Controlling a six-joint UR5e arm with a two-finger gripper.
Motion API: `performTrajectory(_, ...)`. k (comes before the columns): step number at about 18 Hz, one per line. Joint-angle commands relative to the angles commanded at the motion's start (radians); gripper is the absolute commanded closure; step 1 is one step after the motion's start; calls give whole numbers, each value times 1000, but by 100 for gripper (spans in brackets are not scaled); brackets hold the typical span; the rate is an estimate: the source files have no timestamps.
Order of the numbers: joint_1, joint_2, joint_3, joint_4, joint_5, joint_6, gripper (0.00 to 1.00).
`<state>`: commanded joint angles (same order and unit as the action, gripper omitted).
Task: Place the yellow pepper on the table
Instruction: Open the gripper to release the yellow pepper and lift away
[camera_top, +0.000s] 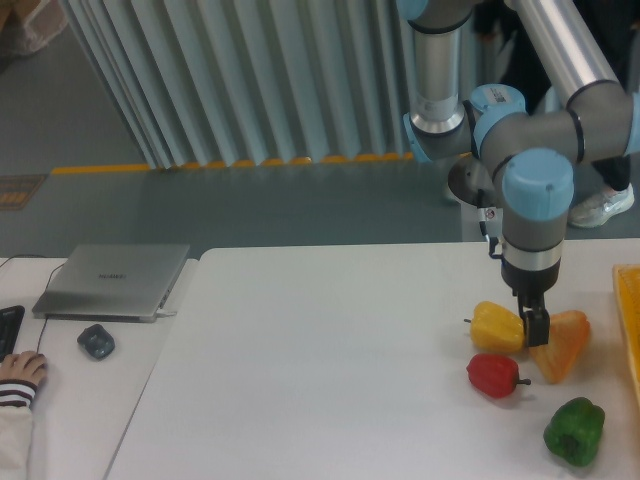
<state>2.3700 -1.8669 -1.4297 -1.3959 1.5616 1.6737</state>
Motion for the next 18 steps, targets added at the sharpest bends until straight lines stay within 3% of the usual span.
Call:
performTrajectory(6, -9, 32, 29, -25, -5, -14, 0)
performTrajectory(9, -14, 51, 31, -75, 5, -15, 0)
performTrajectory(14, -80, 63, 17, -68, -31, -104, 0)
performTrajectory(18, -86, 65, 5, -68, -84, -120, 0)
